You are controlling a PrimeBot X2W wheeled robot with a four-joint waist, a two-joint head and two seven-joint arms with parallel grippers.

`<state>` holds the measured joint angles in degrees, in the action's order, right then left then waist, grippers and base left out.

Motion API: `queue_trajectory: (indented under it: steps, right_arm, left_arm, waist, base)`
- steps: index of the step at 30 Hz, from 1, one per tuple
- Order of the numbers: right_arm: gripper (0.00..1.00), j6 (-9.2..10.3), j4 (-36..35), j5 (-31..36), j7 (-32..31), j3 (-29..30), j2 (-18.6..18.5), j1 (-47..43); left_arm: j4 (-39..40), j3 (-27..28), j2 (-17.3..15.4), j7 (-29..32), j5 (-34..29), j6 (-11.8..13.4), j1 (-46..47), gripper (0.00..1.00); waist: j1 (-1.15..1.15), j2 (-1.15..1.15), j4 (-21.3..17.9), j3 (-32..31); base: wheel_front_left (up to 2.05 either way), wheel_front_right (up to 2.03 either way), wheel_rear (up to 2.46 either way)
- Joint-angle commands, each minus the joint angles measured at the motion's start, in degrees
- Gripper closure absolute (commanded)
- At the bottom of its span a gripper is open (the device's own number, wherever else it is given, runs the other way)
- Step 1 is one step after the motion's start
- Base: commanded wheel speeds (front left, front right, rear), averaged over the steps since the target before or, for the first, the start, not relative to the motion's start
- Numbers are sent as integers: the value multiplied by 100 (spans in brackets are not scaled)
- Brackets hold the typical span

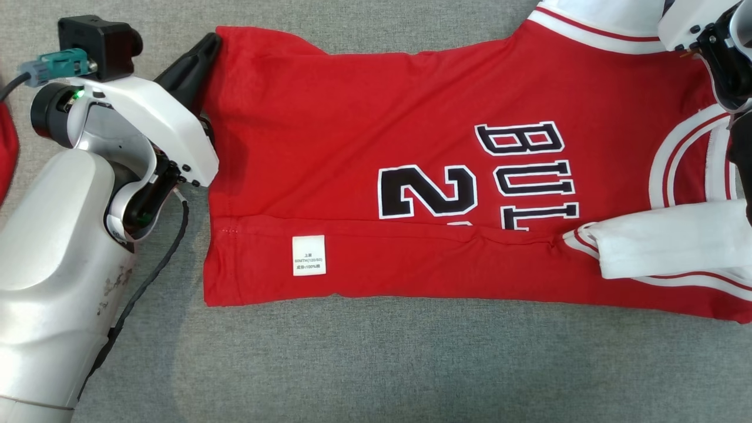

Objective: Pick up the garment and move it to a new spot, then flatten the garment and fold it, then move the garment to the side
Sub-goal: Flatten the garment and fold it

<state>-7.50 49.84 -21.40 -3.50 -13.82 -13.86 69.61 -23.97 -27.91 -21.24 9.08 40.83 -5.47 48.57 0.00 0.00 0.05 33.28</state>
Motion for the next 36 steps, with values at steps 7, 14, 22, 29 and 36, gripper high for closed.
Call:
queue_trajectory:
  steps: [7,14,22,29,36]
  right_arm:
    - [100,1,-83,-186,-34,-171,-74,-92]
    - [100,1,-108,-294,-45,-275,-103,-111]
    - [100,1,-133,-387,-41,-392,-139,-124]
    - [100,1,-140,-456,-25,-458,-148,-132]
    - [100,1,-88,-477,-51,-514,-169,-163]
  left_arm:
    - [-19,-8,-32,-2,26,61,52,0]
    - [-95,-60,-67,136,62,77,26,0]
    - [-199,-91,-51,104,90,76,60,0]
    - [-282,-145,-69,155,99,39,111,52]
    - [-354,-134,-54,79,124,64,144,23]
  waist:
    - [0,0,-21,13]
    - [0,0,-58,8]
    - [0,0,-99,7]
    - [0,0,-127,-25]
    - [0,0,-122,-54]
  base:
    - [0,0,0]
    - [0,0,0]
    - [0,0,0]
    - [0,0,0]
    - [0,0,0]
